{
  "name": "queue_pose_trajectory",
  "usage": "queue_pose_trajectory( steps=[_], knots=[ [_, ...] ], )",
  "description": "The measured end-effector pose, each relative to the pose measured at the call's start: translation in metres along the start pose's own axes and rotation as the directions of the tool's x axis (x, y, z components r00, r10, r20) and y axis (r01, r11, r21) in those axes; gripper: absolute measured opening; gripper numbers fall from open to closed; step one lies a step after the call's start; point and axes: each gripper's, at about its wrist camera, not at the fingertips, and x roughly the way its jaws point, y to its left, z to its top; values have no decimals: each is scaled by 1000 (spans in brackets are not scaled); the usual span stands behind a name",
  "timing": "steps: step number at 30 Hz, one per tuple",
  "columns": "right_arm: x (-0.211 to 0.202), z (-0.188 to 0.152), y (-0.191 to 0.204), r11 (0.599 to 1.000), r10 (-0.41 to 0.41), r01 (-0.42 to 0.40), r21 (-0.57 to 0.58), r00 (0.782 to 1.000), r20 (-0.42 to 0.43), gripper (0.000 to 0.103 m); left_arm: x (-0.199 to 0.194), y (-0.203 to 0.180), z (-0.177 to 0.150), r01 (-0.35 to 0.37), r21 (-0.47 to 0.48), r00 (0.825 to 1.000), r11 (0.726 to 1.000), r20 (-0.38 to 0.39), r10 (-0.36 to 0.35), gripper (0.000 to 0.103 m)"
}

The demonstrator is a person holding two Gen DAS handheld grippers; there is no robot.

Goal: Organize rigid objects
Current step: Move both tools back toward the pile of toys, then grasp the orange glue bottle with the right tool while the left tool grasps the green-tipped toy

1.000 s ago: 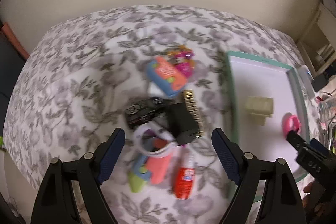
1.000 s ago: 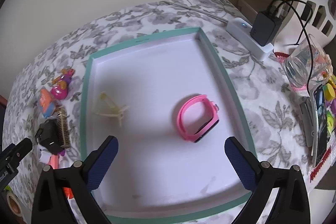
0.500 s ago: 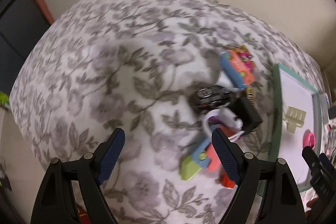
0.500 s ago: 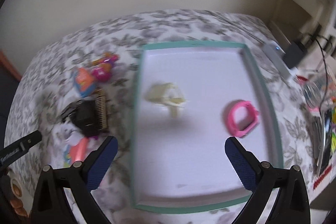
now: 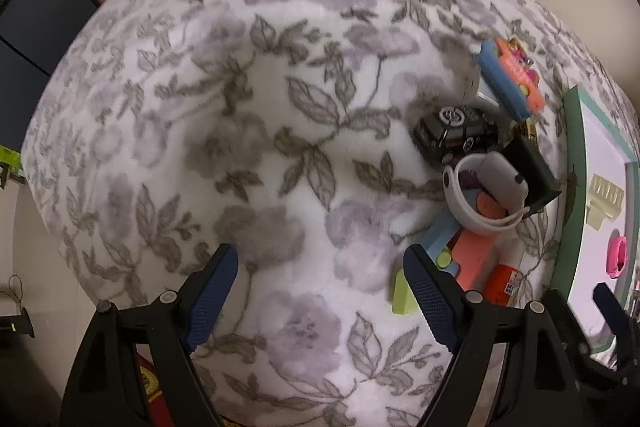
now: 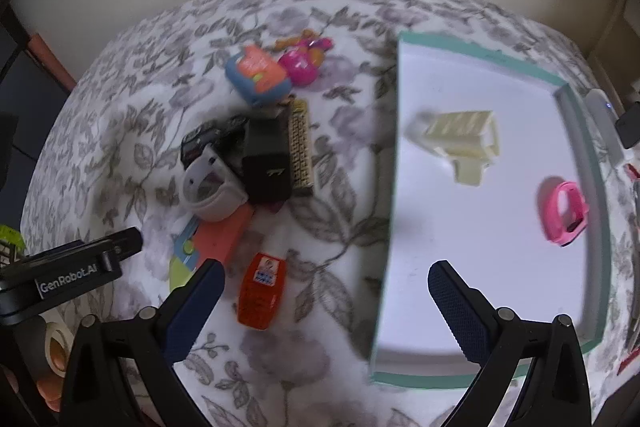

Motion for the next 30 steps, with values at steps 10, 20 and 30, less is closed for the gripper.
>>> queue_pose_trajectory(
  steps=[10, 20, 30],
  knots=[
    [11, -10, 21, 999, 15, -16, -44, 999, -29, 81, 9, -1, 2, 65, 0, 997, 998, -39, -65, 85],
    [18, -16, 40, 991, 12, -19, -129, 998, -60, 58, 4, -22, 8, 129, 48, 991, 991, -27, -128, 85],
    [28, -19, 38, 989, 17, -30, -142, 995, -94, 44, 9, -67, 9, 177, 173, 984, 969, -49, -171, 85]
  ],
)
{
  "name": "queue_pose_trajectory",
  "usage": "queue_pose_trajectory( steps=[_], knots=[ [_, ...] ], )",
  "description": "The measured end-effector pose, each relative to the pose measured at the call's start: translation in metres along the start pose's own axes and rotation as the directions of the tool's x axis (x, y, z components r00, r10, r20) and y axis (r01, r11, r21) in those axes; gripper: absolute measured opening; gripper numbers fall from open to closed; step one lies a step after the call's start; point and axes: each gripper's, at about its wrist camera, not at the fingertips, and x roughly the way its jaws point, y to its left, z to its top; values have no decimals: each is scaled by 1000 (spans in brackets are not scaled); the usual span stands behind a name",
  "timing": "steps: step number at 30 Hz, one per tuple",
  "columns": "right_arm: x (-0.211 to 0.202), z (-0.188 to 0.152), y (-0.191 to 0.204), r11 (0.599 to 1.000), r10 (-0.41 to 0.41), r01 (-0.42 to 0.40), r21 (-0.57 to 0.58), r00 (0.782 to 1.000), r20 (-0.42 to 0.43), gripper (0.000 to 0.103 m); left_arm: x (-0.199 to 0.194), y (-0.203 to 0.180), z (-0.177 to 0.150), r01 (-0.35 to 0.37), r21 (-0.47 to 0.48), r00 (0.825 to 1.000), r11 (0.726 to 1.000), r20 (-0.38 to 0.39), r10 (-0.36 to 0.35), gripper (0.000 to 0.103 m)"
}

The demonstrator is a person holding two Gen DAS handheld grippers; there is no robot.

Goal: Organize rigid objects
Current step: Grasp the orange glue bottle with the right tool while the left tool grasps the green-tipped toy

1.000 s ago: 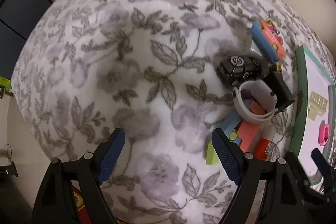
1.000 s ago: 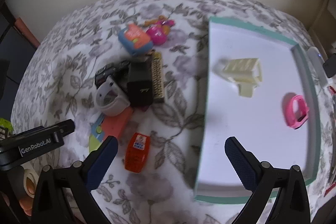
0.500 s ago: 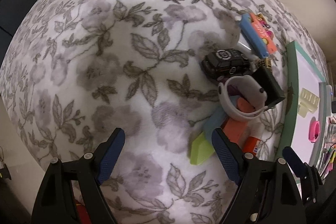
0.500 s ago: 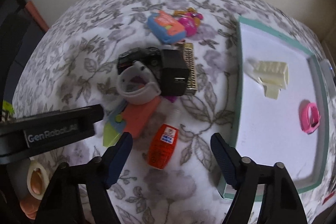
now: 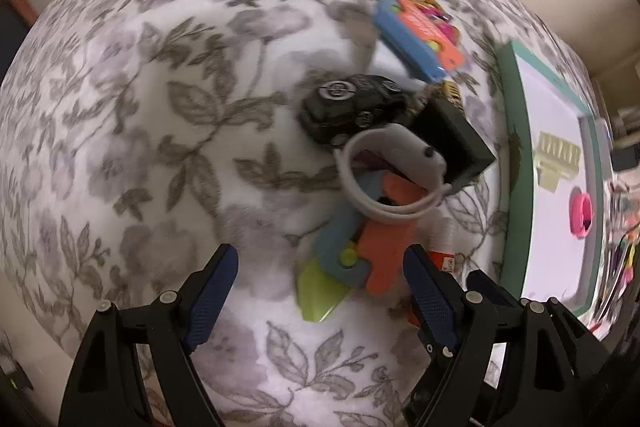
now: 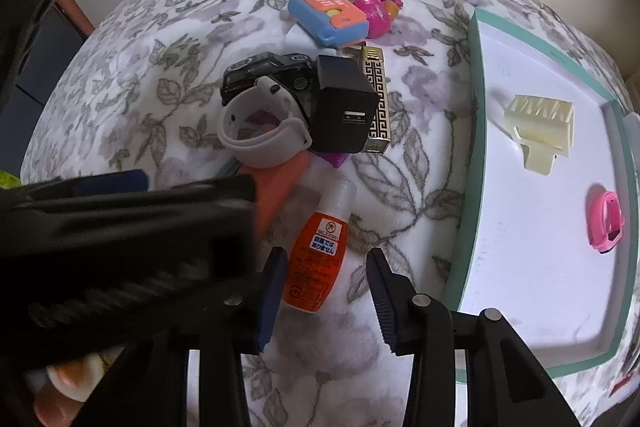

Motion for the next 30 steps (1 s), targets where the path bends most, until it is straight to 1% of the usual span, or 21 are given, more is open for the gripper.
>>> queue_pose_trajectory(
  steps=[3, 6, 8, 10, 11, 14, 16, 18, 19, 20, 22, 26, 30],
  knots=[
    [-1, -1, -3, 1000, 4, -4, 3, 1000, -7, 43, 4, -15, 3, -26, 53, 1000, 998, 10, 25, 85],
    [-2, -3, -6, 1000, 0, 0, 2, 1000, -17, 42, 9, -29, 6, -45, 82, 999, 996, 16, 44, 85],
    [-2, -5, -8, 1000, -4, 4, 4, 1000, -26, 42, 12, -35, 9, -57, 99, 998, 993, 19, 55, 84],
    [-1, -6, -9, 1000, -5, 5, 5, 1000, -31, 42, 16, -42, 12, -67, 112, 998, 991, 22, 65, 79],
    [0, -6, -9, 1000, -3, 4, 8, 999, -34, 42, 19, -41, 6, -61, 114, 998, 992, 21, 59, 79],
    [2, -6, -10, 1000, -2, 2, 17, 999, -37, 42, 25, -45, 10, -31, 106, 999, 994, 12, 29, 75],
    [4, -5, -13, 999, 3, -2, 33, 999, -41, 42, 25, -41, 10, 6, 94, 1000, 996, 2, -7, 66],
    [9, -6, -18, 999, -2, 4, 43, 999, -50, 42, 28, -40, 13, 46, 74, 999, 996, -14, -45, 63],
    [9, -5, -18, 999, -6, 8, 39, 999, -45, 42, 30, -40, 13, 52, 71, 999, 996, -18, -51, 61],
    [8, -5, -17, 999, -12, 14, 34, 999, -45, 42, 33, -41, 13, 45, 70, 999, 996, -23, -44, 60],
    [8, -4, -15, 999, -22, 23, 28, 999, -41, 42, 34, -44, 12, -1, 95, 1000, 995, -11, 2, 53],
    [10, -4, -10, 999, -44, 44, 3, 999, -31, 43, 38, -57, 10, -56, 141, 998, 988, 0, 56, 50],
    [11, -4, -8, 999, -44, 44, -2, 999, -28, 42, 40, -62, 11, -58, 147, 998, 987, 1, 59, 50]
  ],
)
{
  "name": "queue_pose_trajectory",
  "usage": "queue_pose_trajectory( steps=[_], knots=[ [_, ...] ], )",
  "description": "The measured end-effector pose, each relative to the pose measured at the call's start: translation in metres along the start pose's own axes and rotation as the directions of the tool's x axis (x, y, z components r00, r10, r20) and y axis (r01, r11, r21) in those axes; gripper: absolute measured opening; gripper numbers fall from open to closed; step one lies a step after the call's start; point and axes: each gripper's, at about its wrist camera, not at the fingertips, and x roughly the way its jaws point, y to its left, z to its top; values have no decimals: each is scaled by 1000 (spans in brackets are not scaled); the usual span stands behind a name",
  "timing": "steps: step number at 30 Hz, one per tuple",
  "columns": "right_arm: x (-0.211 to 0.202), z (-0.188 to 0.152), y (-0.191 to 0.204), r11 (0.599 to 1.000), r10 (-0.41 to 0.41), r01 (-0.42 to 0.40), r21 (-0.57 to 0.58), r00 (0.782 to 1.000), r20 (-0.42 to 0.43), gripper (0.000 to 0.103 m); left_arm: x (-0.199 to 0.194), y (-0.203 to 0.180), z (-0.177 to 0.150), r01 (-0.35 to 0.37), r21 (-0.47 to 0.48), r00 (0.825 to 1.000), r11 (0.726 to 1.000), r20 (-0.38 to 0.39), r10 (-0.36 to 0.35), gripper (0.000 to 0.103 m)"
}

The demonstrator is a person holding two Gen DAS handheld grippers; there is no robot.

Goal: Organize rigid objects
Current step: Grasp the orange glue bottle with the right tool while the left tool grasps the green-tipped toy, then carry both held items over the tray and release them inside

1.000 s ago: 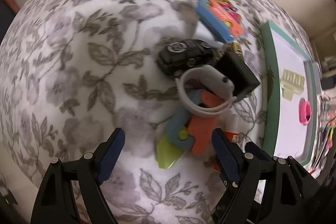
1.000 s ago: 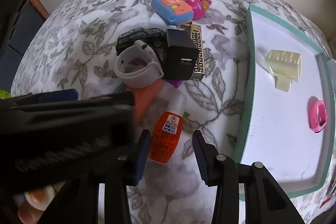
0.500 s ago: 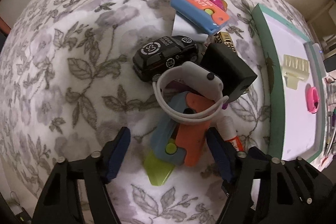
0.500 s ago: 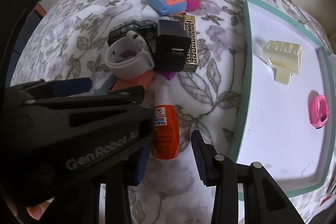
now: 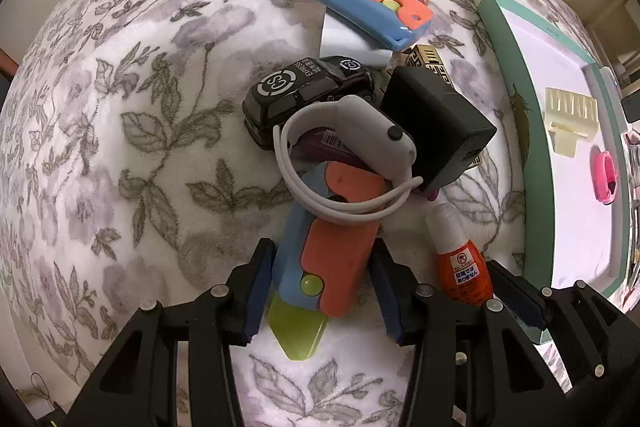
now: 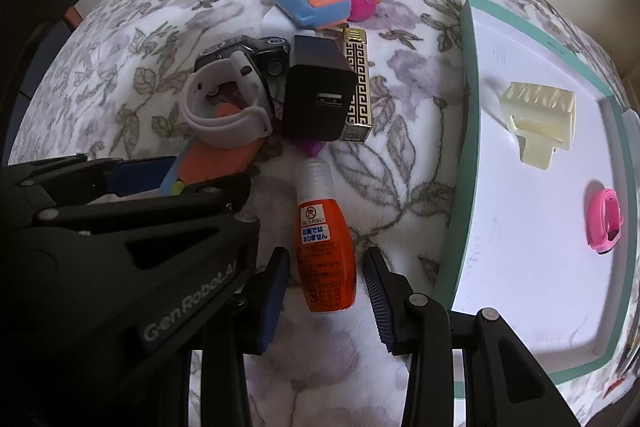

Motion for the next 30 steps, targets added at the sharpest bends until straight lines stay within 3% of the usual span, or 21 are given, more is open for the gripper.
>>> queue_pose_trajectory(
  steps=[4, 12, 24, 30],
  knots=[
    [-1, 0, 0, 1000, -10, 10, 3, 1000, 2, 32, -1, -4, -1, -16, 16, 1000, 1000, -8, 16, 50],
    [-16, 1, -6, 1000, 8, -9, 5, 1000, 13, 31, -27, 18, -26, 1, -7, 1000, 1000, -22, -1, 49],
    [-54, 7, -24, 998, 36, -40, 41, 995, 98, 31, -73, 41, -31, 60, -12, 993, 998, 107, -58, 42],
    [-60, 5, -29, 998, 39, -44, 50, 993, 107, 31, -77, 44, -34, 60, -8, 992, 998, 111, -59, 41]
  ],
)
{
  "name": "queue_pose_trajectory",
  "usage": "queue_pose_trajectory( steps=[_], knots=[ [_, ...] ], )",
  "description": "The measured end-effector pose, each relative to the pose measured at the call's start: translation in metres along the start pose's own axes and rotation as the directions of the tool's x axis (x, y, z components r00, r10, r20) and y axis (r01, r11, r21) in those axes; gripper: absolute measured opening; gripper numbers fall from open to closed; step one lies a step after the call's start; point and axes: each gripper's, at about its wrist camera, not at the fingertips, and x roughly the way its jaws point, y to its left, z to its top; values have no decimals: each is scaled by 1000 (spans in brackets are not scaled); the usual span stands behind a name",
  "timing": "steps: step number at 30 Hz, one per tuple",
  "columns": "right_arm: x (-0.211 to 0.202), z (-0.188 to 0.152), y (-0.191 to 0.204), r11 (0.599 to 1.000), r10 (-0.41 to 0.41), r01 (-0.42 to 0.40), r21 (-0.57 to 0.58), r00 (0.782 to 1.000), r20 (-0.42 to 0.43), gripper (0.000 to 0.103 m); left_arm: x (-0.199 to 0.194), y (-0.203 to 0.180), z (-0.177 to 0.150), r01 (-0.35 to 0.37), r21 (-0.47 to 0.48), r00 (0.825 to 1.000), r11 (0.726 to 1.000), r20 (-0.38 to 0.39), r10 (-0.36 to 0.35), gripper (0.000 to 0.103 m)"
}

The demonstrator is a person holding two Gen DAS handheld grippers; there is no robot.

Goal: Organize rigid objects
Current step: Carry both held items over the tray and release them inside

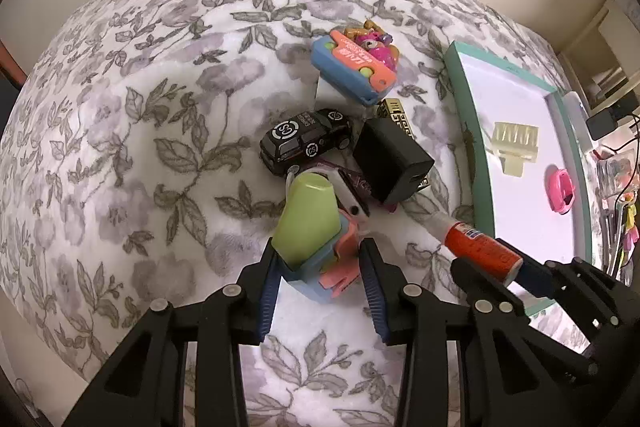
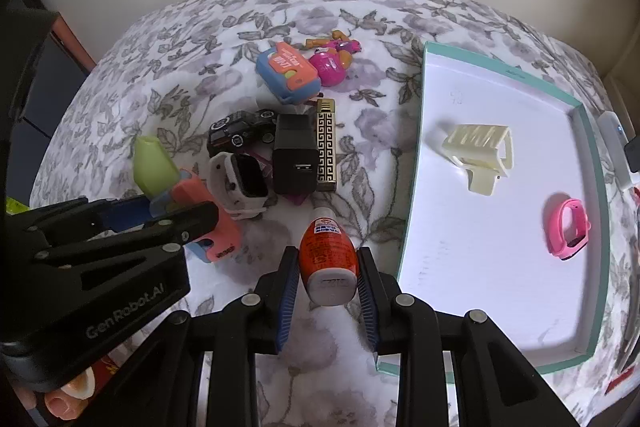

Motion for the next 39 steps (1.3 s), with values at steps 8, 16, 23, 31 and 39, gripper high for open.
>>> queue_pose_trajectory(
  steps=[8, 16, 23, 31, 39],
  knots=[
    [-1, 1, 0, 1000, 1, -1, 8, 1000, 11, 31, 1, 0, 3, 4, -13, 1000, 1000, 11, -4, 41],
    [-31, 9, -15, 999, 7, -12, 51, 996, 94, 31, -39, -8, 3, 64, 16, 987, 998, 144, -66, 41],
    [-44, 13, -48, 991, -48, 32, 133, 992, 118, 31, -55, -28, 2, 96, 76, 968, 993, 225, -111, 41],
    [-29, 6, -108, 950, -152, 141, 279, 988, 21, 31, -45, -82, -2, 129, 206, 961, 970, 217, -174, 41],
    [-34, -10, -161, 892, -225, 216, 397, 974, -25, 31, -25, -137, -15, 116, 331, 960, 937, 203, -191, 41]
  ],
)
